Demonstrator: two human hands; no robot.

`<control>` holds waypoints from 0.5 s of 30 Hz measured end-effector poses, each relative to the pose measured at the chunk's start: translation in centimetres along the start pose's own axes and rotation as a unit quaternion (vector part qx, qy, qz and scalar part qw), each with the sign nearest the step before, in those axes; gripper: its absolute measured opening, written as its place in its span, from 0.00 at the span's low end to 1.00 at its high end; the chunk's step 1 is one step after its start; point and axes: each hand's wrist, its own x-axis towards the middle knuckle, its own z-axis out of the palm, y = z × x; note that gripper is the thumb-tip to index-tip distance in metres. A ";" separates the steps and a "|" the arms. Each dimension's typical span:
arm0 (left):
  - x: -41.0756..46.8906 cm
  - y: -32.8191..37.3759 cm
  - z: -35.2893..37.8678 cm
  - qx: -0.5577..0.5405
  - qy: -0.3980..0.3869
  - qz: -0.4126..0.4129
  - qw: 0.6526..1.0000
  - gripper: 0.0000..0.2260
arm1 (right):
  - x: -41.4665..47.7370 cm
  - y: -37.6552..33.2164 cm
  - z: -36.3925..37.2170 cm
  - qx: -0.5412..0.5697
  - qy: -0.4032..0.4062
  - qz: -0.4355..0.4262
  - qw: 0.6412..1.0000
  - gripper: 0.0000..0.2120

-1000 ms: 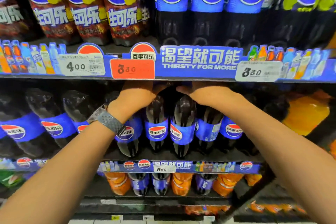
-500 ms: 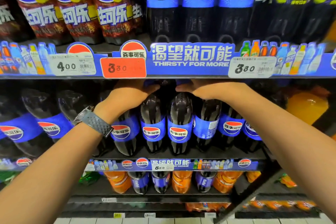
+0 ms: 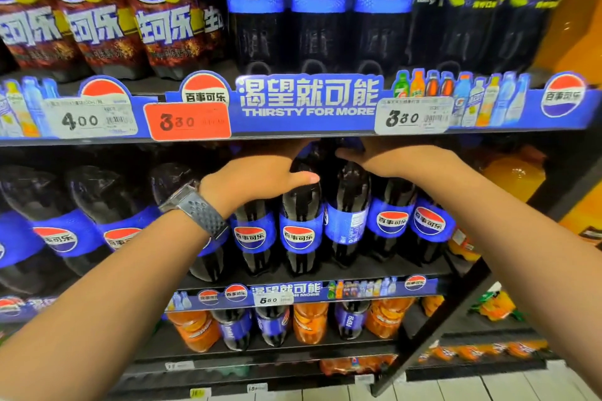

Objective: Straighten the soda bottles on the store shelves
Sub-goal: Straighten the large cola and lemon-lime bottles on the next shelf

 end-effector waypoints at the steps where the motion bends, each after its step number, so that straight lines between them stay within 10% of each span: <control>1: 0.2 0.0 0.1 -0.019 -0.005 -0.017 1.000 0.33 | 0.0 0.2 0.3 -0.005 0.013 -0.002 1.000 0.32; 15: -0.2 1.3 0.7 0.006 0.075 -0.081 0.994 0.31 | -1.0 1.4 -2.7 0.036 -0.102 -0.086 0.990 0.11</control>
